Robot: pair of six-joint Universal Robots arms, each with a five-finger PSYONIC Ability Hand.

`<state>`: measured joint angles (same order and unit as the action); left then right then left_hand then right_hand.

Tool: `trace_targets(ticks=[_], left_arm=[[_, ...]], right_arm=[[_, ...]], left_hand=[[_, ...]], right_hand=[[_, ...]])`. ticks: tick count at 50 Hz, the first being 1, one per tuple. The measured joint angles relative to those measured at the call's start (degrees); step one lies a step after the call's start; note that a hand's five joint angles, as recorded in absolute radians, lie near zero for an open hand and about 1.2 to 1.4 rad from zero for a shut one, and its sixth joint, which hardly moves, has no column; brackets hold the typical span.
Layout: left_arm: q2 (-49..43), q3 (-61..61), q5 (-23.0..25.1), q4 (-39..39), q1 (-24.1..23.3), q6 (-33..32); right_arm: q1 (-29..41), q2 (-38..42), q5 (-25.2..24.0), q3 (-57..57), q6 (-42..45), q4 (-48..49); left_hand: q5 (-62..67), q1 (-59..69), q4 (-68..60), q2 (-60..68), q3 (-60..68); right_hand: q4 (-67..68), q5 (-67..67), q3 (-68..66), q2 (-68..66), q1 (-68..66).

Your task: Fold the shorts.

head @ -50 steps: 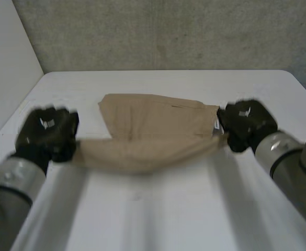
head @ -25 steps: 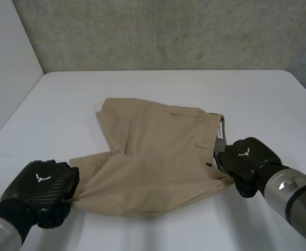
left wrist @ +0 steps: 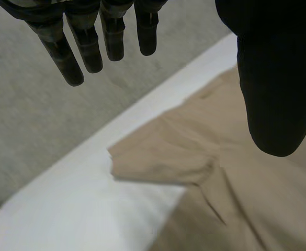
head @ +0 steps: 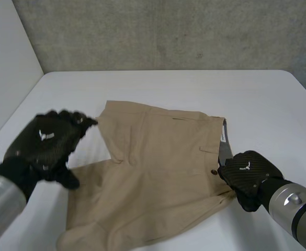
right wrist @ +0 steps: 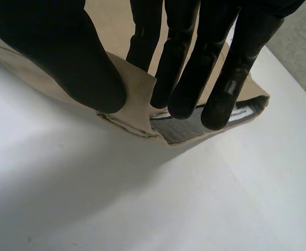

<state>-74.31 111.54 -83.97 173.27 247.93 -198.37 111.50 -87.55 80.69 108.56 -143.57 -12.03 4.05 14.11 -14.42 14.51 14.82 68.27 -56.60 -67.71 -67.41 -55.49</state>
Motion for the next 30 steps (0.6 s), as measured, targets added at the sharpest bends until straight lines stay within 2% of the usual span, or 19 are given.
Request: trace_targets(ticks=[5, 6, 9, 10, 12, 15, 16, 20, 25, 27, 30], left_arm=[[-7.23, -4.22, 0.07, 5.39, 0.62, -0.21], [-13.31, -7.24, 0.07, 8.14, 0.74, -0.81], [-16.81, -9.08, 0.06, 9.38, 0.77, -1.3], [-26.71, -14.9, -0.04, 11.69, 0.79, -3.39], [-31.85, -18.31, -0.12, 12.37, 0.77, -4.82], [-41.0, -25.42, -0.39, 11.89, 0.63, -8.43], [-41.0, -25.42, -0.39, 11.89, 0.63, -8.43], [-53.68, -36.9, -0.97, 8.42, 0.53, -15.07], [-60.32, -43.59, -1.17, 6.35, 0.77, -18.73], [-62.06, -45.36, -1.21, 5.92, 0.85, -19.63], [-62.76, -46.1, -1.48, 5.59, 0.92, -20.0]], right_arm=[[0.01, 0.76, -0.19, 0.73, -0.13, 1.05], [0.11, 1.05, -0.18, 0.96, -0.16, 1.43], [0.2, 1.34, -0.14, 1.14, -0.18, 1.78], [0.33, 1.9, -0.1, 1.36, -0.2, 2.25], [0.49, 2.81, -0.04, 1.56, -0.22, 2.83], [0.57, 3.76, 0.0, 1.62, -0.23, 3.33], [0.57, 3.76, 0.0, 1.62, -0.23, 3.33], [0.6, 5.41, 0.08, 1.63, -0.23, 4.3], [0.62, 6.91, 0.19, 1.64, -0.22, 5.12], [0.64, 7.59, 0.23, 1.65, -0.21, 5.52], [0.63, 8.23, 0.29, 1.61, -0.19, 6.07]], left_hand=[[0.35, 0.27, -0.17, 0.19, 0.16], [1.19, 0.28, -0.61, 0.86, 0.23], [1.35, 0.28, -0.62, 1.08, 0.23], [1.46, 0.28, -0.62, 1.23, 0.23], [1.46, 0.28, -0.62, 1.23, 0.23], [1.46, 0.28, -0.62, 1.23, 0.23], [1.46, 0.28, -0.62, 1.23, 0.23], [1.45, 0.28, -0.62, 1.23, 0.23], [1.54, 0.51, -0.97, 1.47, 0.33], [3.95, 3.73, -3.56, 3.59, 2.83], [14.17, 15.81, -13.73, 14.19, 13.26]], right_hand=[[-0.01, 0.0, 0.0, 0.0, 0.0], [0.0, -0.01, 0.0, 0.0, 0.0], [0.0, -0.15, 0.01, 0.0, -0.12], [0.0, -0.27, 0.0, 0.0, -0.12], [0.0, -0.37, 0.0, 0.0, -0.12], [0.0, -0.42, 0.0, 0.0, -0.12], [0.0, -0.42, 0.0, 0.0, -0.12], [0.0, -0.47, 0.0, 0.0, -0.33], [0.0, -0.47, 0.01, 0.0, -0.33], [-0.01, -0.47, 0.0, 0.0, -0.33], [0.0, -0.47, 0.0, -0.01, -0.33]])
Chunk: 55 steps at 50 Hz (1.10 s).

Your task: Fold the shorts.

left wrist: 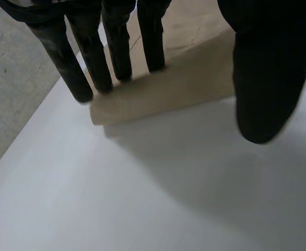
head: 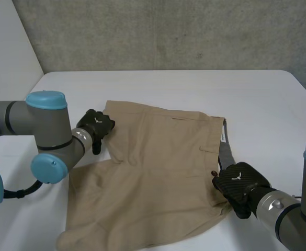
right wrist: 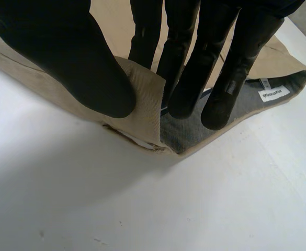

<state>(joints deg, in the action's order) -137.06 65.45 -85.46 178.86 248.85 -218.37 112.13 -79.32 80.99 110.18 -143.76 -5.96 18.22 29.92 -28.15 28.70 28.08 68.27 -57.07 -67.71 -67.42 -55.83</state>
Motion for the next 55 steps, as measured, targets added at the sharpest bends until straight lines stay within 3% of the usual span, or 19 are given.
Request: trace_targets(ticks=[7, 12, 15, 17, 21, 25, 29, 38, 46, 55], left_arm=[[1.42, 1.14, -4.72, -1.12, 0.1, 0.02], [6.49, 4.19, -12.24, -2.85, 1.57, -0.23], [8.54, 5.71, -13.84, -3.55, 2.13, -0.74], [12.16, 8.75, -15.2, -4.63, 2.68, -2.62], [14.11, 10.28, -15.24, -4.98, 2.43, -4.17], [15.22, 9.74, -14.45, -3.97, 0.42, -5.33], [15.16, 8.4, -13.66, -2.54, -1.12, -5.31], [9.55, 1.53, -6.67, 1.46, -4.43, -4.77], [1.86, -5.18, -4.07, -6.9, -3.98, -6.21], [0.92, -5.51, -4.7, -13.07, -1.83, -7.92]], right_arm=[[-0.05, 0.46, 0.07, -0.28, 0.05, 0.78], [-0.09, 0.38, 0.08, -0.56, 0.06, 0.91], [-0.11, 0.36, 0.08, -0.63, 0.05, 0.91], [-0.15, 0.32, 0.08, -0.75, 0.04, 0.9], [-0.21, 0.31, 0.1, -0.78, 0.04, 0.86], [-0.28, 0.3, 0.12, -0.72, 0.04, 0.81], [-0.33, 0.3, 0.12, -0.63, 0.01, 0.79], [-0.12, 0.29, 0.07, -0.07, -0.03, 0.88], [-0.04, 0.3, 0.02, 0.21, 0.03, 1.2], [-0.41, 0.31, 0.02, 0.14, 0.06, 1.66]], left_hand=[[21.17, 20.18, -21.66, 21.21, 21.6], [22.07, 20.81, -22.86, 22.38, 22.77], [21.92, 20.44, -22.55, 21.92, 22.55], [16.35, 13.73, -16.27, 15.6, 16.28], [13.88, 11.9, -13.77, 13.44, 14.27], [0.82, -1.49, -1.06, 0.38, 1.57], [-4.66, -6.39, 4.43, -4.69, -3.6], [-11.2, -11.91, 10.73, -11.15, -10.32], [-13.57, -14.2, 13.0, -13.54, -12.8], [-12.16, -13.11, 12.04, -12.46, -11.86]], right_hand=[[0.0, 0.0, 0.01, 0.01, 0.0], [-0.01, 0.0, 0.0, 0.01, 0.0], [0.0, 0.0, 0.0, 0.0, 0.0], [0.0, 0.0, 0.01, 0.0, 0.0], [0.0, 0.0, 0.0, 0.01, 0.0], [0.0, 0.0, 0.0, 0.02, 0.0], [0.0, 0.0, 0.01, 0.02, 0.0], [0.0, 0.0, 0.0, 0.02, 0.0], [0.01, 0.0, 0.0, 0.02, 0.0], [0.0, 0.0, 0.0, 0.02, 0.0]])
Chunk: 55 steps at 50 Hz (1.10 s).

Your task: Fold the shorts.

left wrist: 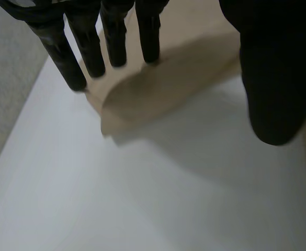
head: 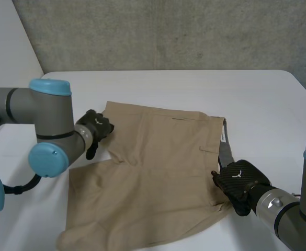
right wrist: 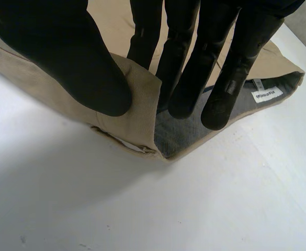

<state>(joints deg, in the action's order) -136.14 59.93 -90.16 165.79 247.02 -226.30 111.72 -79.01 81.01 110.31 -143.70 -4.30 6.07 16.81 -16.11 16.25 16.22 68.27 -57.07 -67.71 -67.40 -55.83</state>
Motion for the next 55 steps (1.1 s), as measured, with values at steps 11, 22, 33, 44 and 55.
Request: trace_targets(ticks=[11, 22, 33, 44, 55], left_arm=[[3.8, 5.77, -0.45, -4.49, 4.38, 0.08], [13.02, 13.64, -0.99, -5.79, 7.82, 0.28], [22.02, 20.23, -0.35, -5.11, 5.29, 2.46], [21.61, 19.14, 0.64, 2.17, 0.3, 9.65], [6.49, 7.92, 0.39, 3.03, 0.63, 5.42]], right_arm=[[-0.09, 0.0, 0.05, -0.09, 0.0, 0.05], [0.2, -0.07, 0.11, -0.1, -0.02, 0.08], [0.52, -0.17, 0.15, -0.1, -0.25, 0.48], [0.52, -0.1, 0.25, 0.2, -0.2, 0.71], [0.23, -0.09, 0.27, 0.67, -0.19, 0.75]], left_hand=[[29.82, 27.43, -30.15, 30.0, 29.97], [29.17, 28.08, -28.97, 28.78, 28.89], [3.63, 2.6, -3.65, 3.96, 4.24], [-3.09, -3.29, 3.19, -3.53, -2.76], [-3.14, -4.11, 3.79, -4.22, -3.3]], right_hand=[[0.0, 0.0, 0.01, 0.0, 0.0], [0.0, 0.0, 0.0, 0.0, 0.0], [0.0, 0.0, 0.0, 0.0, 0.0], [-0.01, 0.0, 0.01, 0.0, 0.0], [0.0, 0.0, 0.01, 0.0, 0.0]])
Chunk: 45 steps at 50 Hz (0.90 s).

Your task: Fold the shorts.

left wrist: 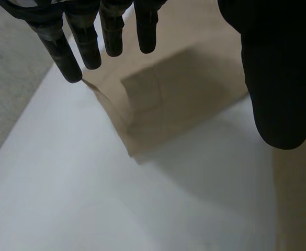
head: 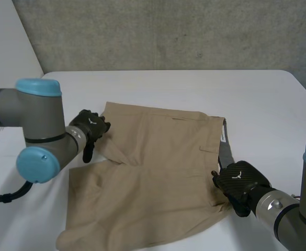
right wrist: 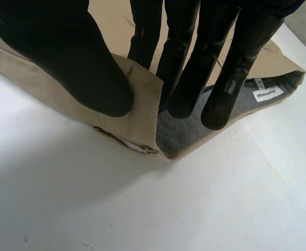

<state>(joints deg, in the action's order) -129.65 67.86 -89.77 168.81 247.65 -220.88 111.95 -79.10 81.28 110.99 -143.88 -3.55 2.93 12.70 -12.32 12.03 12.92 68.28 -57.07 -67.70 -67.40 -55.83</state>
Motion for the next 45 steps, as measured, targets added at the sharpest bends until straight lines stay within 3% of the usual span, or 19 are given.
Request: trace_targets(ticks=[7, 11, 22, 27, 34, 45], left_arm=[[-4.11, -1.9, -1.27, -0.68, 0.97, -3.64], [-3.25, 0.64, -4.83, -1.87, 2.16, -4.11], [3.13, 8.46, -8.09, -4.16, 3.48, -3.8], [6.23, 11.84, -7.86, -4.21, 3.64, -3.61], [12.49, 13.04, -7.73, -3.91, 3.22, -2.91], [24.45, 19.37, -6.31, -3.9, 1.14, 3.69]], right_arm=[[-0.43, 0.0, -0.08, 0.03, 0.0, 0.09], [-0.52, 0.0, -0.12, 0.0, 0.01, 0.12], [-0.18, 0.0, -0.08, 0.0, 0.01, 0.13], [0.1, -0.05, -0.07, 0.02, -0.04, 0.1], [0.45, -0.18, -0.07, -0.16, -0.75, 0.04], [0.7, -0.3, -0.31, -1.87, -6.77, 0.04]], left_hand=[[8.24, 9.4, -8.72, 9.16, 7.99], [17.02, 18.21, -17.59, 17.83, 16.87], [20.21, 18.6, -21.02, 21.24, 20.19], [19.32, 18.11, -19.93, 20.14, 19.45], [-0.01, 0.61, -0.92, 1.36, 0.69], [-0.12, 0.52, -0.51, 0.66, 0.46]], right_hand=[[0.0, -0.01, -0.01, 0.0, 0.0], [0.0, 0.0, -0.01, 0.0, 0.0], [-0.01, 0.0, -0.01, 0.0, 0.0], [0.0, 0.0, -0.01, 0.0, 0.0], [-0.01, 0.0, -0.01, 0.0, 0.0], [0.0, 0.0, 0.0, 0.0, 0.0]])
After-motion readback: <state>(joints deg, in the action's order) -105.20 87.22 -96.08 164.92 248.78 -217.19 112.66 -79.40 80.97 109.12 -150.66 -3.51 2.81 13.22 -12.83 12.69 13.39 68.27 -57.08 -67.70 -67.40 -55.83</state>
